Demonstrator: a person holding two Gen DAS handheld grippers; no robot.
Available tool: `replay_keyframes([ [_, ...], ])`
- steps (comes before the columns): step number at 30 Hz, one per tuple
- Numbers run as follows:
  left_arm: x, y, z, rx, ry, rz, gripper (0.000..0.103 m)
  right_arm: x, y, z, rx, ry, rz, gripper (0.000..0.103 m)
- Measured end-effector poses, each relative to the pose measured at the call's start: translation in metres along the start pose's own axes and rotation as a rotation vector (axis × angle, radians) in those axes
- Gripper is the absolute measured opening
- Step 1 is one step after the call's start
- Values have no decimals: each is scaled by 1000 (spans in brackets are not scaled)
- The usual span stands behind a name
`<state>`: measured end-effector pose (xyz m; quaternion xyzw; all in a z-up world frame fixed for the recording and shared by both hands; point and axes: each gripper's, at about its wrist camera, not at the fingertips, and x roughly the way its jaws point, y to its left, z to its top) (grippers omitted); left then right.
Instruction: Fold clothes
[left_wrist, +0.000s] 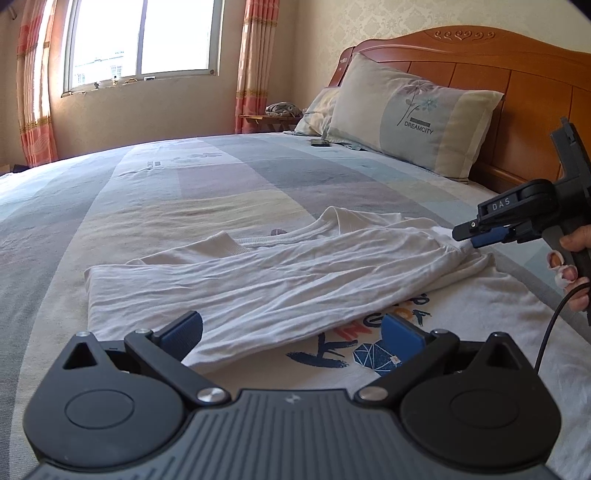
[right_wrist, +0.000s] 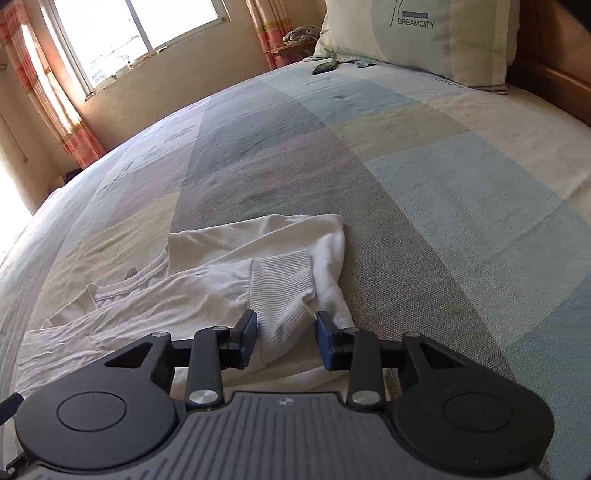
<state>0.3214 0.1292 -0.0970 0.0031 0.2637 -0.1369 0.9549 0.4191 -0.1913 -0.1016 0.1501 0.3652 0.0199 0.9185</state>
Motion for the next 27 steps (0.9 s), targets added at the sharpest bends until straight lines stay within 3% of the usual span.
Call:
replay_keyframes([
  [2,-1,3,0,-16,-3,3,102,-14,8,-1,-55,-78,-36,42],
  [5,1,10,0,-45,5,12,102,-21,31,3,-185,-129,12,47],
  [10,2,13,0,-60,22,9,102,11,57,2,-300,-43,68,47],
  [13,1,13,1,-49,27,23,102,27,45,-4,-299,8,18,43],
  [15,2,16,1,-59,38,37,102,30,31,-7,-283,15,-11,26],
  [17,4,21,1,-84,56,48,102,26,26,-5,-280,29,-31,22],
  [22,20,39,-6,-171,171,79,102,25,37,-4,-373,73,-80,23],
  [27,9,36,-2,-164,111,42,102,20,39,-1,-379,79,-95,26],
])
